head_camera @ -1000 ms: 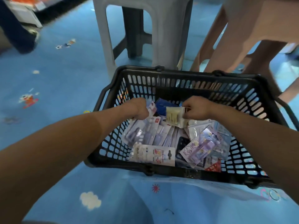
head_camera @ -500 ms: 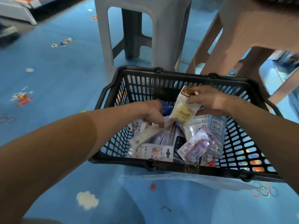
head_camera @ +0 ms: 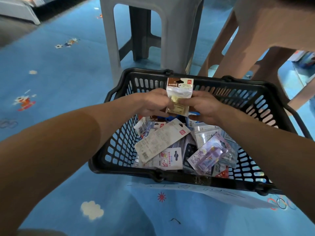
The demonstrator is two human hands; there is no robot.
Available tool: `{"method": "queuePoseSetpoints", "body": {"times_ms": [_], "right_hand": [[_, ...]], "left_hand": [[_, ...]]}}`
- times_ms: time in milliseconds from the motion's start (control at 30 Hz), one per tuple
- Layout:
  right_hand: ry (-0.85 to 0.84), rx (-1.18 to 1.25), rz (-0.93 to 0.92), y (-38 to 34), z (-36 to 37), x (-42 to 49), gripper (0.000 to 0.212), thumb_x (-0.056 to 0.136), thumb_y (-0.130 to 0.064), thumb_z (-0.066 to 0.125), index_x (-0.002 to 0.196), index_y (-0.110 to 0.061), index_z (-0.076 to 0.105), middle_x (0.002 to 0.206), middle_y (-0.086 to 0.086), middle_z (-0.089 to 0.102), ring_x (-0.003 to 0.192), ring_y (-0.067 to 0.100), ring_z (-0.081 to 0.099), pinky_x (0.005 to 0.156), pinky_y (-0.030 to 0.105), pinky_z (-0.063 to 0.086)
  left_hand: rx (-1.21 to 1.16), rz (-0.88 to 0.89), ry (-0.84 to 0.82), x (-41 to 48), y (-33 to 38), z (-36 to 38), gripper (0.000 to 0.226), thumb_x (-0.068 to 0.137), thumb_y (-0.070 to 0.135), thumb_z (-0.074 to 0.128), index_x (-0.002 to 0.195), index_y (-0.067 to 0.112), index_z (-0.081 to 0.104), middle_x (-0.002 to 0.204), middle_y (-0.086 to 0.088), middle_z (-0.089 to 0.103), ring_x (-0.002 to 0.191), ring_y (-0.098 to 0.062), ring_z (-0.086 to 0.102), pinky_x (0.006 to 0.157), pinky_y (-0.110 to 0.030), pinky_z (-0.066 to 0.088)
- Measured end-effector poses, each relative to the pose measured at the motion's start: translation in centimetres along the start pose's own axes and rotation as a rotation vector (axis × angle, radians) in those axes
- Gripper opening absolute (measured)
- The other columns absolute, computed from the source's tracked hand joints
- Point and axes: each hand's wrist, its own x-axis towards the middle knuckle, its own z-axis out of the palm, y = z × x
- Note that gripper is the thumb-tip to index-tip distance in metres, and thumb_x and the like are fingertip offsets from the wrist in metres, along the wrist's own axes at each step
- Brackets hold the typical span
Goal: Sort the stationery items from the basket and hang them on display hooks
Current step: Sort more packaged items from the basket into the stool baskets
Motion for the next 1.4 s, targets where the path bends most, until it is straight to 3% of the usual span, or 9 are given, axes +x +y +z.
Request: {"method": "queuePoseSetpoints", "body": {"times_ms": [133, 333, 433, 533, 767, 933, 1133, 1267, 1400], "right_hand": [[0.076, -0.211, 0.009, 0.9, -1.4, 0.8, 0.031, 0.097, -0.008, 0.067, 0.125, -0.021, 0.066, 0.114, -0.002, 0.07, 0.095, 0.014, 0.066, 0.076, 0.031, 0.052], [0.115, -0.265, 0.072, 3.3, -3.9, 1.5, 0.034, 0.098, -0.003, 0.063, 0.13, -0.016, 0.066, 0.119, 0.003, 0.068, 0.091, 0.015, 0.066, 0.068, 0.025, 0.052], [0.12, -0.263, 0.069, 3.8, -4.4, 1.8, 0.03, 0.098, -0.007, 0.064, 0.125, -0.018, 0.068, 0.109, -0.002, 0.069, 0.079, 0.004, 0.062, 0.052, 0.017, 0.047], [0.115, -0.264, 0.076, 4.2, -4.4, 2.2, 0.029, 0.097, -0.006, 0.065, 0.124, -0.016, 0.068, 0.112, 0.0, 0.07, 0.081, 0.005, 0.063, 0.056, 0.02, 0.046], [0.095, -0.228, 0.076, 4.2, -4.7, 1.7, 0.025, 0.096, -0.008, 0.067, 0.119, -0.019, 0.069, 0.099, -0.005, 0.071, 0.083, 0.006, 0.065, 0.058, 0.022, 0.046], [0.106, -0.278, 0.065, 3.5, -5.2, 0.6, 0.017, 0.094, -0.01, 0.069, 0.109, -0.019, 0.07, 0.103, 0.002, 0.074, 0.081, 0.011, 0.067, 0.056, 0.021, 0.047], [0.116, -0.274, 0.02, 2.1, -3.8, -0.6, 0.022, 0.096, -0.012, 0.066, 0.117, -0.018, 0.068, 0.107, 0.002, 0.074, 0.085, 0.01, 0.067, 0.059, 0.023, 0.046], [0.09, -0.23, -0.051, 1.0, -1.9, -1.5, 0.025, 0.099, -0.01, 0.063, 0.123, -0.013, 0.067, 0.109, 0.006, 0.072, 0.091, 0.017, 0.069, 0.061, 0.022, 0.051], [0.064, -0.01, -0.093, -0.3, -0.8, -2.7, 0.017, 0.1, -0.004, 0.054, 0.104, -0.01, 0.069, 0.075, 0.003, 0.069, 0.059, 0.01, 0.065, 0.052, 0.021, 0.048]], "left_hand": [[0.514, -0.119, 0.166, 0.7, -1.0, -0.2, 0.024, 0.096, 0.0, 0.055, 0.119, 0.003, 0.06, 0.1, -0.009, 0.063, 0.081, -0.016, 0.059, 0.059, -0.022, 0.048], [1.009, -0.273, 0.182, 2.9, -4.7, -0.7, 0.037, 0.099, 0.006, 0.059, 0.136, 0.002, 0.055, 0.127, -0.016, 0.057, 0.117, -0.03, 0.056, 0.095, -0.034, 0.048], [1.173, -0.288, 0.201, 4.1, -6.1, 0.2, 0.041, 0.101, 0.022, 0.061, 0.138, 0.008, 0.052, 0.129, -0.009, 0.058, 0.12, -0.026, 0.058, 0.09, -0.028, 0.046], [1.256, -0.304, 0.183, 5.3, -8.0, 0.9, 0.034, 0.099, 0.02, 0.063, 0.13, 0.005, 0.06, 0.098, -0.004, 0.059, 0.098, -0.021, 0.062, 0.084, -0.027, 0.053], [1.386, -0.182, 0.313, 5.0, -9.5, 0.4, 0.04, 0.096, 0.023, 0.067, 0.131, 0.006, 0.058, 0.13, -0.011, 0.062, 0.119, -0.027, 0.061, 0.094, -0.033, 0.052], [1.218, -0.186, 0.516, 3.3, -7.2, -1.0, 0.05, 0.085, 0.04, 0.074, 0.122, 0.01, 0.058, 0.107, -0.011, 0.06, 0.098, -0.028, 0.061, 0.078, -0.036, 0.054], [0.782, 0.092, 0.585, 1.0, -2.1, -0.4, 0.024, 0.079, 0.031, 0.073, 0.084, 0.018, 0.053, 0.083, -0.003, 0.063, 0.073, -0.016, 0.06, 0.046, -0.023, 0.038], [0.534, 0.268, 0.543, -0.1, 0.6, 2.5, 0.043, 0.082, 0.033, 0.076, 0.109, 0.019, 0.046, 0.093, 0.003, 0.056, 0.081, -0.009, 0.055, 0.053, -0.024, 0.039], [0.437, 0.461, 0.495, -0.6, 2.0, 5.3, 0.045, 0.091, 0.034, 0.067, 0.121, 0.018, 0.039, 0.089, 0.003, 0.065, 0.08, -0.01, 0.064, 0.059, -0.023, 0.044]]}}
